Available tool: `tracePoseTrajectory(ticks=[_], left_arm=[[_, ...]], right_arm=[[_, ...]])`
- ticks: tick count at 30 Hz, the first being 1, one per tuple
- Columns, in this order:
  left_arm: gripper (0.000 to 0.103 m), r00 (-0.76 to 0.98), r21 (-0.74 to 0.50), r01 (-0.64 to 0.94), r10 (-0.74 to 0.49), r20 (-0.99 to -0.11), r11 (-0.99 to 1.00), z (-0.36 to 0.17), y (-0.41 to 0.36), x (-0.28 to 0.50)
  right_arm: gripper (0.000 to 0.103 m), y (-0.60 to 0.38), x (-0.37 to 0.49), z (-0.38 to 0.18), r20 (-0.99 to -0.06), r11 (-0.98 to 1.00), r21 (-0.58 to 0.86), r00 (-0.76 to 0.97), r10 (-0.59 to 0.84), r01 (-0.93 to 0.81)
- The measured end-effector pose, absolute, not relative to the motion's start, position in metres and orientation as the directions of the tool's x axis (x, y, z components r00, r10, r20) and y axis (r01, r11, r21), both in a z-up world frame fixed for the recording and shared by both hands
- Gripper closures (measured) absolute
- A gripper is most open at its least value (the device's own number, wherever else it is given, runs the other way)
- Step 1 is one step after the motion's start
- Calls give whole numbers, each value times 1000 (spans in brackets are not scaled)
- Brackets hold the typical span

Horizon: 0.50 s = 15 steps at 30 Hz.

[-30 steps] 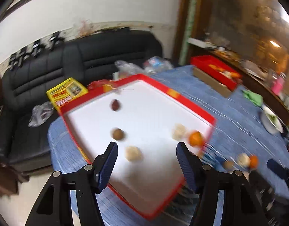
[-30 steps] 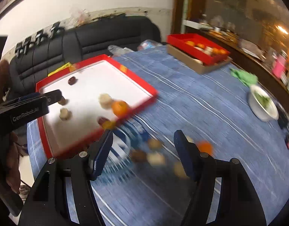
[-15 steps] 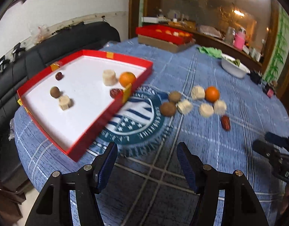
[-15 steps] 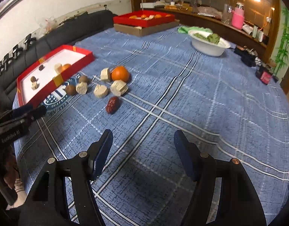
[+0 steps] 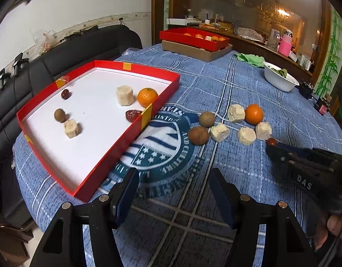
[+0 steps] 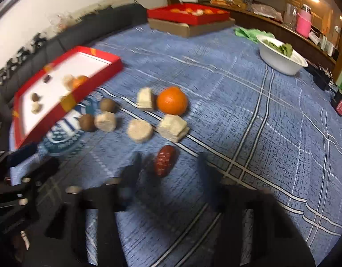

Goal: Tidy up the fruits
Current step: 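Grasp a red date with the right tool while the left tool grasps a brown nut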

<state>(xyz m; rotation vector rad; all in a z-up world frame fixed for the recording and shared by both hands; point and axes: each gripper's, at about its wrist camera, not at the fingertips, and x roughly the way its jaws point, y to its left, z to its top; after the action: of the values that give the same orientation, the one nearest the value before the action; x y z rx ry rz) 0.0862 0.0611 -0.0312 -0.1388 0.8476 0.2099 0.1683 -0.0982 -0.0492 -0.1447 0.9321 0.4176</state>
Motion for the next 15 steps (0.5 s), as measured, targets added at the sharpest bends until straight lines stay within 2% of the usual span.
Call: tracePoseTrajectory(ticks=[1, 13, 15], left_arm=[[40, 645, -38, -240, 130, -753, 970, -30, 61, 89], [41, 624, -55, -222, 99, -775, 973, -36, 51, 144], [70, 603, -46, -223, 101, -791, 974, -41, 50, 155]], right_arm=[[88, -99, 168, -49, -798, 915, 37, 539, 269, -402], [88, -123, 171, -36, -754, 915, 156, 553, 354, -373], [88, -124, 170, -35, -751, 911, 168, 550, 366, -376]])
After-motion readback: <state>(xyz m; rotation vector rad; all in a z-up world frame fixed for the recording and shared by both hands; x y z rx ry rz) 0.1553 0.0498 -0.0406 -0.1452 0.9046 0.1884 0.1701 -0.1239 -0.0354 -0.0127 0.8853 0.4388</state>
